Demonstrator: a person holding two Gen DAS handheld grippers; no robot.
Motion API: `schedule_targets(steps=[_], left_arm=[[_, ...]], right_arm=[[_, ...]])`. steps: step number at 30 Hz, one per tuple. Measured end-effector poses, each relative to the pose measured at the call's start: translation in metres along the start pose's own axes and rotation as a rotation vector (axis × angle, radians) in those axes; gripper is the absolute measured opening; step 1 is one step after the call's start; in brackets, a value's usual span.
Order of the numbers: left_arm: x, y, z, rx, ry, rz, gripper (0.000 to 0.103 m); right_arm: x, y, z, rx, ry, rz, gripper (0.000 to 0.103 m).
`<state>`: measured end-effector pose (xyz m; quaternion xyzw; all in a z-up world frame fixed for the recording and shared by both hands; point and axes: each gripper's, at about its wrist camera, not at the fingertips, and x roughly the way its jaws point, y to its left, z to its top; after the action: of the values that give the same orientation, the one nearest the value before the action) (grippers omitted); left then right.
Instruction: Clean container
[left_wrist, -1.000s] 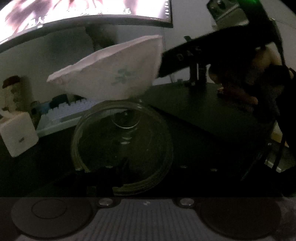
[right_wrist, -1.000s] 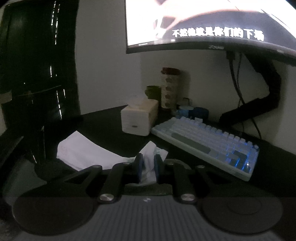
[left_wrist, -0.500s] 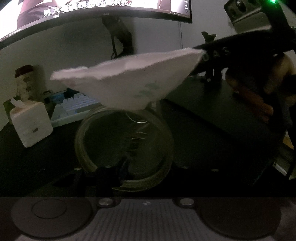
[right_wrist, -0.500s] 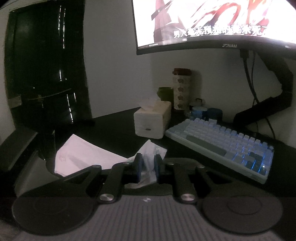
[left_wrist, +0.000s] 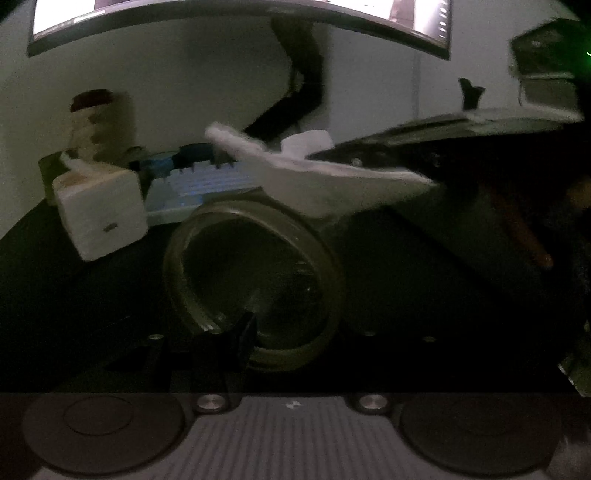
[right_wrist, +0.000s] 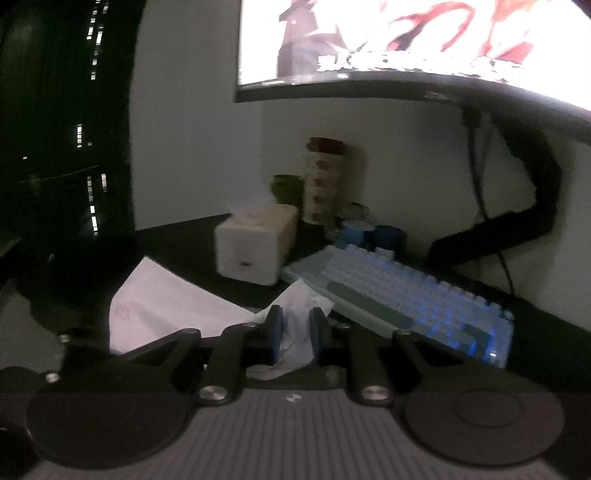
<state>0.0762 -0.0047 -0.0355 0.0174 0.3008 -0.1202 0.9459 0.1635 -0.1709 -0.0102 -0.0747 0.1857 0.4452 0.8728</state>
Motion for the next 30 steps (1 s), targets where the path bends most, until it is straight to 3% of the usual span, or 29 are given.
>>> schedule_targets(steps=[7, 15, 20, 25, 30], left_arm=[[0.005, 0.024, 0.005, -0.054, 0.001, 0.031, 0.039], [0.010, 0.044, 0.010, -0.105, -0.001, 0.046, 0.039], [0.012, 0.054, 0.012, -0.148, -0.001, 0.038, 0.039], [0.014, 0.066, 0.016, -0.209, 0.006, 0.002, 0.040], [0.018, 0.074, 0.016, -0.265, -0.004, -0.023, 0.040]], right_arm=[[0.008, 0.025, 0.001, -0.033, 0.009, 0.065, 0.019], [0.041, 0.000, 0.014, -0.010, 0.027, -0.087, 0.019], [0.051, 0.004, 0.020, -0.022, 0.021, -0.111, 0.019], [0.051, 0.027, 0.020, -0.066, -0.017, -0.044, 0.019], [0.053, 0.027, 0.017, -0.077, -0.030, -0.045, 0.019]])
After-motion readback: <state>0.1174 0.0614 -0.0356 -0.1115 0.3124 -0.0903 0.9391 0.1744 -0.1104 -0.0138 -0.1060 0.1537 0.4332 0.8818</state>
